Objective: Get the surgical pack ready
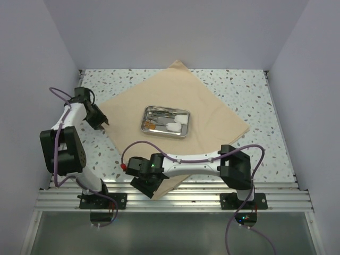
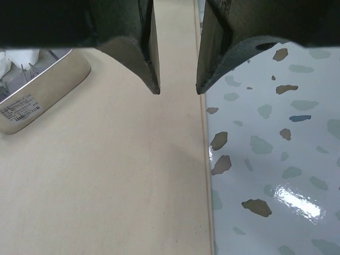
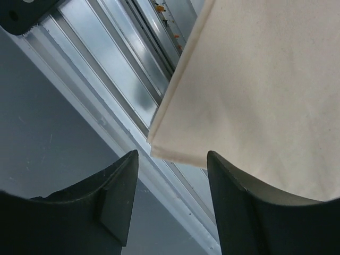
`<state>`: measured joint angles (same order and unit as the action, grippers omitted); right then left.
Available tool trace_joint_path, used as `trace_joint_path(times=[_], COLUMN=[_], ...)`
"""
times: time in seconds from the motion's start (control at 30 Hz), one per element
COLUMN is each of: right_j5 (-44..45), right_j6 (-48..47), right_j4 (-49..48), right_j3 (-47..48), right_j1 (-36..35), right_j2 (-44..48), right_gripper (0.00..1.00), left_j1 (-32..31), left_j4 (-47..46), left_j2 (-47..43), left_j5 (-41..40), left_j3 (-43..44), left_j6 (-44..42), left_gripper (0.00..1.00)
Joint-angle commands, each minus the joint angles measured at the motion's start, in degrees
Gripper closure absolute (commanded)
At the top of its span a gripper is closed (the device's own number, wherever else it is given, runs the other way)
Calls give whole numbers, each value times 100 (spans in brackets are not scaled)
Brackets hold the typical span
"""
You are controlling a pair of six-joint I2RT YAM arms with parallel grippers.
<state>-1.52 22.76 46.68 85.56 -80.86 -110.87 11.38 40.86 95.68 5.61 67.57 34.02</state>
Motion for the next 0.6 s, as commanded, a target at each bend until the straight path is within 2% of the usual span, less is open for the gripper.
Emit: trace_joint_path(times=[0.0, 0.17, 0.57], right_j5=[221, 240, 705], right_j6=[298, 500, 686], right_j4=[-299, -317, -97], right_j3=[119, 145, 268], right_j1=[-245, -378, -518], right_j2=[-145, -373, -681], right_gripper=[42, 56, 56], left_j1=[119, 181, 225], left_j4=[53, 89, -34], left_j2=[-348, -383, -410], left_j5=[-68, -112, 46], left_j3=[-7, -16, -201], left_j6=[236, 237, 149], left_gripper=[62, 63, 64])
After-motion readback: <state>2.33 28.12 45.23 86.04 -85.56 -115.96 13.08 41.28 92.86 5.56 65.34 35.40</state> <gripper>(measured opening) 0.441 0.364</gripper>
